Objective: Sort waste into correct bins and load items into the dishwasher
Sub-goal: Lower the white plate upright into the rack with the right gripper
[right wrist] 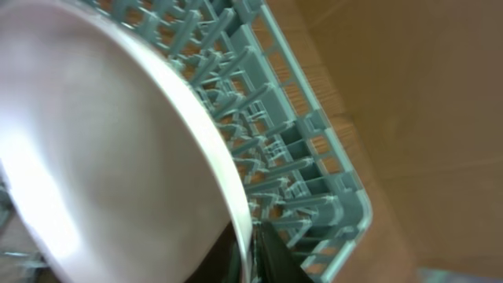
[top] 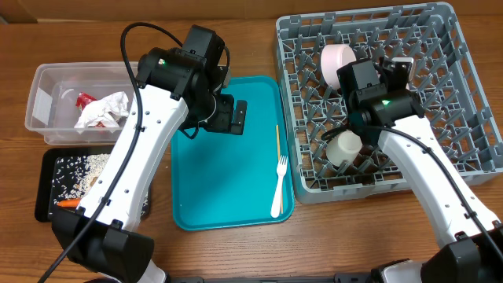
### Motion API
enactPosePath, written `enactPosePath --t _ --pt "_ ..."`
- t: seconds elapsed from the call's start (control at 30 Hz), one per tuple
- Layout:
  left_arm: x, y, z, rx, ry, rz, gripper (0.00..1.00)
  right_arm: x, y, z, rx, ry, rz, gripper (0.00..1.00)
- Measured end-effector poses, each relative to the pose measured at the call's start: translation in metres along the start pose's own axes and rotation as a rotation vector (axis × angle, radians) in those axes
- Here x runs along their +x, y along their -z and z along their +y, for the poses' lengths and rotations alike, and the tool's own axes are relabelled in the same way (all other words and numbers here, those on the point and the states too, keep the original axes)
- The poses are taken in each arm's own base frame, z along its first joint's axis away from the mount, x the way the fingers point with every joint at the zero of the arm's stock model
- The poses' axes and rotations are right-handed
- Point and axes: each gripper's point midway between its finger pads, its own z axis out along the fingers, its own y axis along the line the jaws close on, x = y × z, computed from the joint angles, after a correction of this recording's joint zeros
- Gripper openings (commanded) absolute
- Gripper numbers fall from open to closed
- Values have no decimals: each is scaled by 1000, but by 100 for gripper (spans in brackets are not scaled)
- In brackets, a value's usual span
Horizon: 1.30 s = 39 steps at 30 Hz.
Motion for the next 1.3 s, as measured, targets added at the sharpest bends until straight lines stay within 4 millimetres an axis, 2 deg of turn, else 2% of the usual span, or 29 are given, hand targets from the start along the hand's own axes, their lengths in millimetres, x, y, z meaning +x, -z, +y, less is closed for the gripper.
enactPosePath --t 0.07,0.1,0.17,0.2,0.3,0.5,0.73,0.77,0.8,0.87,1.03,1.2,1.3 --pt "0 0 0 0 0 0 100 1 0 6 -36 -3 11 21" --pt "0 0 0 0 0 0 100 2 0 9 -54 -6 16 29" --pt "0 0 0 0 0 0 100 2 1 16 -88 -10 20 56" --pt "0 0 0 0 0 0 100 2 1 19 -105 -5 21 62" --pt "0 0 0 0 0 -1 100 1 2 25 -137 3 24 73" --pt "0 0 0 -3 0 -1 100 3 6 36 -212 8 45 77" --pt "0 0 0 -3 0 -1 100 -23 28 29 -282 -37 17 80" --pt "0 0 0 -3 0 -1 100 -25 32 27 -291 -41 16 86" --pt "0 0 0 -3 0 -1 100 -26 35 26 -308 -51 15 100" --pt "-1 0 0 -2 0 -4 100 -26 43 26 -353 -57 15 100" --pt "-6 0 0 -5 -3 -25 100 -16 73 51 -613 -61 73 100" --pt "-7 0 0 -5 -4 -30 100 6 113 87 -922 -24 203 100" --pt "-7 0 0 -5 -4 -31 100 17 135 98 -1060 -8 271 100"
